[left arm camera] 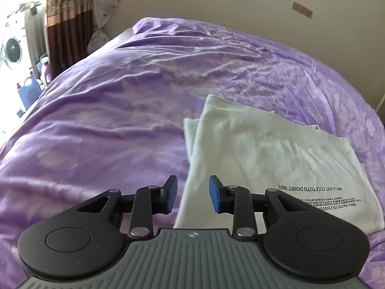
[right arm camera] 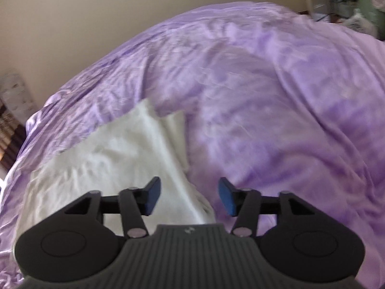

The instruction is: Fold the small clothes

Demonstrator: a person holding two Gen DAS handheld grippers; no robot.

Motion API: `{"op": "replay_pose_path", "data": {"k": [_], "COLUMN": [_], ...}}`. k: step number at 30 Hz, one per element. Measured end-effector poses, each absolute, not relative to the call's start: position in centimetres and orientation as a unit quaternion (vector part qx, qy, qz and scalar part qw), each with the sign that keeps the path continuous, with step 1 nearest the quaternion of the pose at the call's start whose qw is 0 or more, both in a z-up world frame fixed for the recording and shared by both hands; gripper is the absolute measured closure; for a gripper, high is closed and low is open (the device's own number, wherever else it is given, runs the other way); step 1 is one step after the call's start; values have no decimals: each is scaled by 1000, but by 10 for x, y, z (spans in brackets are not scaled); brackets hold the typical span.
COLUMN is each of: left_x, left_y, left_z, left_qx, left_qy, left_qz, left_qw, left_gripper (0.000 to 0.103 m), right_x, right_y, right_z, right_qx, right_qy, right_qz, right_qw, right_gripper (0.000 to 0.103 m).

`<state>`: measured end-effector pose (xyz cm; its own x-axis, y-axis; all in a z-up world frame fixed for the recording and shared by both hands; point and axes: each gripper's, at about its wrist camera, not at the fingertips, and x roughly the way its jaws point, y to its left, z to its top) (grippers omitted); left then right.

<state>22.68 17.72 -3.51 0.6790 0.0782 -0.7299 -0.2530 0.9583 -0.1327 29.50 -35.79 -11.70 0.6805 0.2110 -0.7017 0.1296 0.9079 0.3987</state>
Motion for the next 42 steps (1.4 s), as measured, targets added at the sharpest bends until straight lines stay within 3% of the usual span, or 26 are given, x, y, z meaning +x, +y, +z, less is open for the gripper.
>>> {"op": "replay_pose_path", "data": {"k": [17, 22, 25, 27, 32, 42], "left_x": [331, 353, 362, 368, 366, 319], "left_y": [82, 62, 51, 50, 54, 112], "left_z": [-84, -104, -114, -121, -111, -38], "left_qx": [-42, -31, -19, -15, -16, -21], "left_qy": [444, 463, 468, 473, 470, 438], "left_qz": [-8, -26, -39, -35, -40, -28], "left_qw": [895, 885, 883, 880, 882, 898], "left_gripper": [69, 80, 81, 80, 80, 80], "right_x": [411, 425, 428, 427, 423, 425], "right_y": [-368, -368, -369, -370, -362, -297], "right_z": [-186, -204, -212, -211, -177, -71], "right_qx": [311, 336, 351, 357, 330, 292], "right_qy": [466, 467, 462, 457, 438, 428], "right_qz": [127, 153, 161, 161, 162, 160], "right_qw": [819, 803, 798, 799, 821, 840], "right_gripper": [48, 67, 89, 94, 97, 99]}}
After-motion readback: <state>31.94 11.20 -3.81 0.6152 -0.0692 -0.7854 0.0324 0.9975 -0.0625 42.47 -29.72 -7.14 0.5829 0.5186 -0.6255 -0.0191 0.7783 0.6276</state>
